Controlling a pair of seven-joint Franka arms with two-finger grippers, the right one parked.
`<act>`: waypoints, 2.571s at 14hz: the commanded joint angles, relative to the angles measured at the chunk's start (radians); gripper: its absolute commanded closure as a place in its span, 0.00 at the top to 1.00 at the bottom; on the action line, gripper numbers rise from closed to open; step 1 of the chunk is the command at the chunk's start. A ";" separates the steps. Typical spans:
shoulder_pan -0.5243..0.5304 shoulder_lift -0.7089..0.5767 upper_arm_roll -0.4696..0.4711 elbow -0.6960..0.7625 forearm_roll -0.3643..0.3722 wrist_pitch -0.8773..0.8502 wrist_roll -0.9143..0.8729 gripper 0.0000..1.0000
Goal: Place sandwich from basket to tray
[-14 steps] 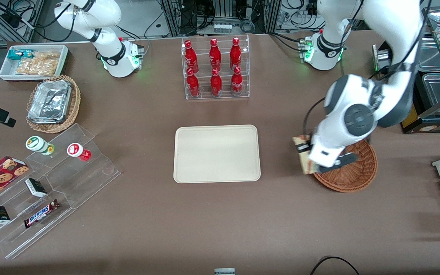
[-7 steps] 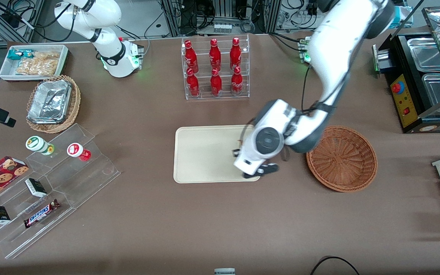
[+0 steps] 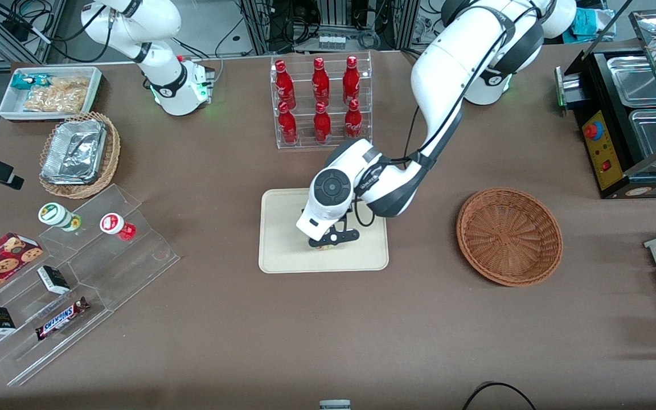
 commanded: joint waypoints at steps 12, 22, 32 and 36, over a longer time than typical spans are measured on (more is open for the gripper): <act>-0.013 -0.045 0.013 0.033 0.038 -0.080 -0.117 1.00; 0.175 -0.331 0.005 -0.106 0.093 -0.334 -0.133 1.00; 0.510 -0.754 0.011 -0.517 -0.014 -0.372 0.485 1.00; 0.591 -0.848 0.014 -0.513 -0.021 -0.472 0.700 1.00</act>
